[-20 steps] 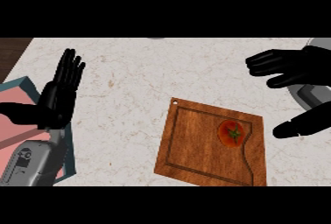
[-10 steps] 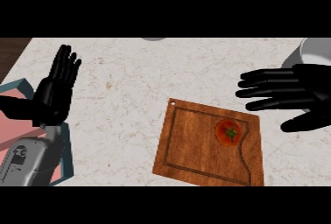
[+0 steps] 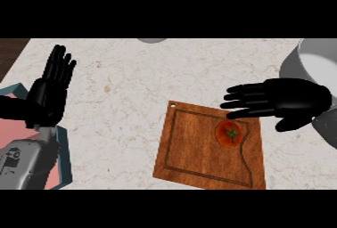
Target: Pick the tomato from the cutting board and place it in the pot
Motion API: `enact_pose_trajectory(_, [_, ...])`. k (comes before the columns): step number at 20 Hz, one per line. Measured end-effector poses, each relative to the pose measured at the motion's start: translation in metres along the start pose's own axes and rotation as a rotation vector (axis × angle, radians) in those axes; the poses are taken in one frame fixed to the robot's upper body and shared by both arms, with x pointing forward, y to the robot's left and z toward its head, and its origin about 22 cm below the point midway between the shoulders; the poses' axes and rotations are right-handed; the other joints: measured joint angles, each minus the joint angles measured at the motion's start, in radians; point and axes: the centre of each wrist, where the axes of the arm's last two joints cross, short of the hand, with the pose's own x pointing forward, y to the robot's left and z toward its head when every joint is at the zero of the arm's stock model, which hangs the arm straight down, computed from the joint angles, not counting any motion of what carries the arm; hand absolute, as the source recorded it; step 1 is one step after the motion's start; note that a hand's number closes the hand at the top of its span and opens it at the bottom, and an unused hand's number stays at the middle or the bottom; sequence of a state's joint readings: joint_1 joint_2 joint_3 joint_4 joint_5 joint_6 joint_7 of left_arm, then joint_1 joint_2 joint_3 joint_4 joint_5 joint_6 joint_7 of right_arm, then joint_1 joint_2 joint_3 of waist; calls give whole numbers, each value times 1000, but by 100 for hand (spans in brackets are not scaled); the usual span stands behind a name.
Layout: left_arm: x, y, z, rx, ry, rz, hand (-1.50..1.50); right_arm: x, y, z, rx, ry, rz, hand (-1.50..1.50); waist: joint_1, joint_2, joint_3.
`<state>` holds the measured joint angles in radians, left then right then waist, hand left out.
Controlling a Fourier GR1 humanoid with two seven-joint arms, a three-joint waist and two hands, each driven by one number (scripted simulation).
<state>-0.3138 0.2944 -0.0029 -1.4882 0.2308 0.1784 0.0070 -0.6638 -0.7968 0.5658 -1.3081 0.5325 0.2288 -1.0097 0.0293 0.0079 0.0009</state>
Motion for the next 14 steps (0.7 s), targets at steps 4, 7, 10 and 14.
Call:
enact_pose_trajectory(4, [4,-3,1,4,3,1,0,-8,20,-6,47,0,-8,-150,-6,-2,0])
enact_pose_trajectory(7, [1,-2,7,10,5,4,0,-13,31,-7,60,-3,-5,-150,-9,-3,0])
enact_pose_trajectory(10, [3,-4,6,12,7,7,0,-14,43,-15,53,-28,-11,-150,-11,-4,0])
enact_pose_trajectory(14, [-1,0,6,17,8,6,0,-11,52,-21,40,-60,-9,-150,-19,-5,-1])
